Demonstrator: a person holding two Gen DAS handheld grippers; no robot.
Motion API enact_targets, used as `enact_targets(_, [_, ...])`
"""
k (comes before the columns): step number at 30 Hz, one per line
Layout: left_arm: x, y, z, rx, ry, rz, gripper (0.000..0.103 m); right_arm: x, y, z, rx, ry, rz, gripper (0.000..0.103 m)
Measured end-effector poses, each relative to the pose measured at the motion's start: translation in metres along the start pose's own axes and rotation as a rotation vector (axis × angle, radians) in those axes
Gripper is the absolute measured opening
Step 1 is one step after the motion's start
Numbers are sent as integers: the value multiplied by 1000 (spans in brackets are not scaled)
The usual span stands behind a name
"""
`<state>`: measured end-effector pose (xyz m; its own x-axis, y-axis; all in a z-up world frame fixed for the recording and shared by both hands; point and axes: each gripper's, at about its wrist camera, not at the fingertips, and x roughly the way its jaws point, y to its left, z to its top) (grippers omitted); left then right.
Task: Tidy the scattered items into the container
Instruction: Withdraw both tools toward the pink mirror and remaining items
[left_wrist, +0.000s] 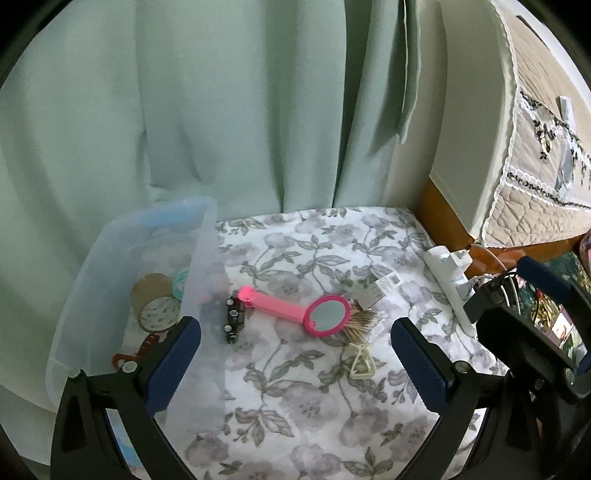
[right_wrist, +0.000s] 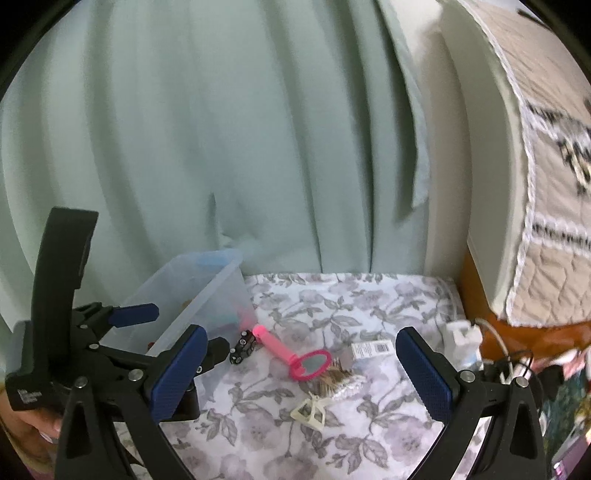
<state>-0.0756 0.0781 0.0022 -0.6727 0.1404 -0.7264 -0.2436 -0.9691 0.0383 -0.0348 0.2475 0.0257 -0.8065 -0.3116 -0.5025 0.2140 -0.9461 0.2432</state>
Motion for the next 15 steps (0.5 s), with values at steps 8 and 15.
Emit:
enact_targets(8, [15,-13,-9,22,3,-12,103,6,-20,-17,72,65,5,103])
enact_targets(15, [31,-24,-21,18,32,-109,103,9,-31,-30,92,81,-17,103])
